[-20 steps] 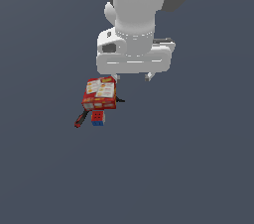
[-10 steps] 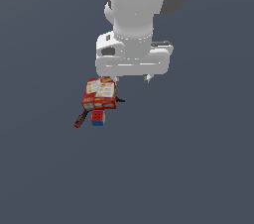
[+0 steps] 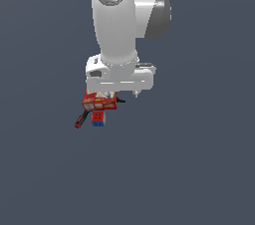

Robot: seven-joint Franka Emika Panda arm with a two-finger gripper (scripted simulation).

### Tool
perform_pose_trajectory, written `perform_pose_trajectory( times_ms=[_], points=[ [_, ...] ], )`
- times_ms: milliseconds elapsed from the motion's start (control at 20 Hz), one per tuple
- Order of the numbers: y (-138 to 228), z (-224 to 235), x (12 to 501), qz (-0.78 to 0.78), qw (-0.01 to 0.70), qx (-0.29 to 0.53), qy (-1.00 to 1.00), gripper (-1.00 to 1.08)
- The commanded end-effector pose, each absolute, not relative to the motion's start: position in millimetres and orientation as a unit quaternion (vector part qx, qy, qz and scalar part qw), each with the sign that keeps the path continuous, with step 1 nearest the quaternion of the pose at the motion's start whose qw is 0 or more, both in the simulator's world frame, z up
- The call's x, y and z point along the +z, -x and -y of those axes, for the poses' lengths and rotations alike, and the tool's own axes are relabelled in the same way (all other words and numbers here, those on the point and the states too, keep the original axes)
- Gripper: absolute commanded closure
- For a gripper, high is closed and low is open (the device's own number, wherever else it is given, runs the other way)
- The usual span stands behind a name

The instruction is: Pick up a designated object from a clutter of objects.

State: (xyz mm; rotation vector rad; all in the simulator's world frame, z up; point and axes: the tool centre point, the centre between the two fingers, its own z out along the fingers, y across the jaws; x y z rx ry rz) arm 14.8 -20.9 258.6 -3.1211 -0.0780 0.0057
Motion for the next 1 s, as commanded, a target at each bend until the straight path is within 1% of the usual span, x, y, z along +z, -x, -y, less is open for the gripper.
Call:
perform_pose_trajectory(
  times_ms=[0, 500, 700, 950],
  points=[
    [-16, 36, 236, 0.023, 0.010, 0.002, 1.000, -0.92],
    [-3, 106, 136, 0.015, 0.007, 0.000, 1.000, -0.92],
    [5, 125, 110, 0.012, 0.004, 0.000, 1.000, -0.92],
    [14, 140, 90, 0.011, 0.001, 0.000, 1.000, -0.92]
  ],
)
